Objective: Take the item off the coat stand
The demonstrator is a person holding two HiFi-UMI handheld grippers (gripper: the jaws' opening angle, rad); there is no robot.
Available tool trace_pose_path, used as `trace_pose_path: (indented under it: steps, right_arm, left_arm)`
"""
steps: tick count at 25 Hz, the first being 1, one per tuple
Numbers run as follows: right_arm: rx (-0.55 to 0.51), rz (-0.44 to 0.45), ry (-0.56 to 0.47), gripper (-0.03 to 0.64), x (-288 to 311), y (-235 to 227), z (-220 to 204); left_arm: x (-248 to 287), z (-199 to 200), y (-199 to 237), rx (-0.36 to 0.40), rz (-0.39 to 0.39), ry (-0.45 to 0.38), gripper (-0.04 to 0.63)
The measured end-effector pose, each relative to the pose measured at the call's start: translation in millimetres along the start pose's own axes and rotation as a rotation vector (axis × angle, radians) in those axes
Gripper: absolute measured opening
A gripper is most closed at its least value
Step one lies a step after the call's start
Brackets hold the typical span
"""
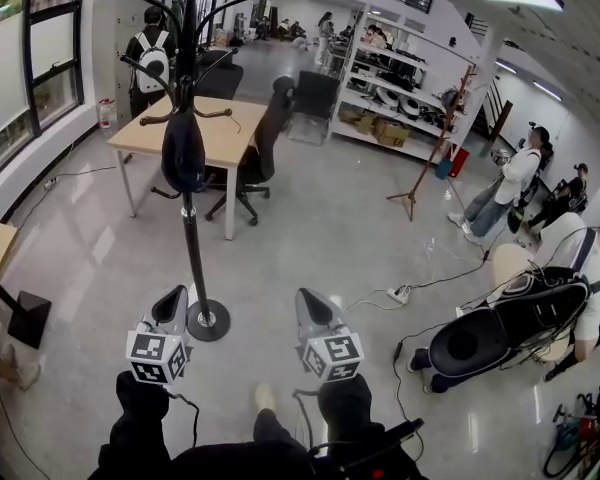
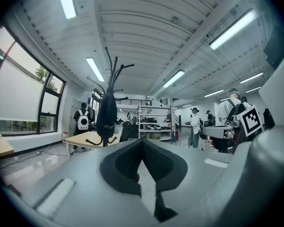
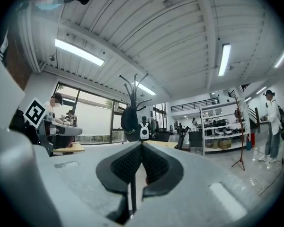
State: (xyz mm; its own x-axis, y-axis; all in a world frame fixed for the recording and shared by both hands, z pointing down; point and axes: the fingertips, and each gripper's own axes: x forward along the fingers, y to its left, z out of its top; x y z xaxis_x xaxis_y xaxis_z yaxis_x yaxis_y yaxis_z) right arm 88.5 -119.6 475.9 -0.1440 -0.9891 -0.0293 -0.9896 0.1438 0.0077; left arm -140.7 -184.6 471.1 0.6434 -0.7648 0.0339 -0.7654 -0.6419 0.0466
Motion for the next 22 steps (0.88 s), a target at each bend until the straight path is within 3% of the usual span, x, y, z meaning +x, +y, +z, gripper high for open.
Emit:
trace_pose_path:
  steps: [11,22]
  right_arm:
    - [0.009,0.063,-0.003,0.002,68.9,-47.3,1.7]
    - [-0.002,0.144,0.018,0.002,109.1,-54.7,-1.2]
  left_arm:
    - [66.4,11.5,13.4,-0.004,0.069,-0.012,0.002]
    - [98.6,12.3,27.9,-0.017,0.129,-0.001,0.002]
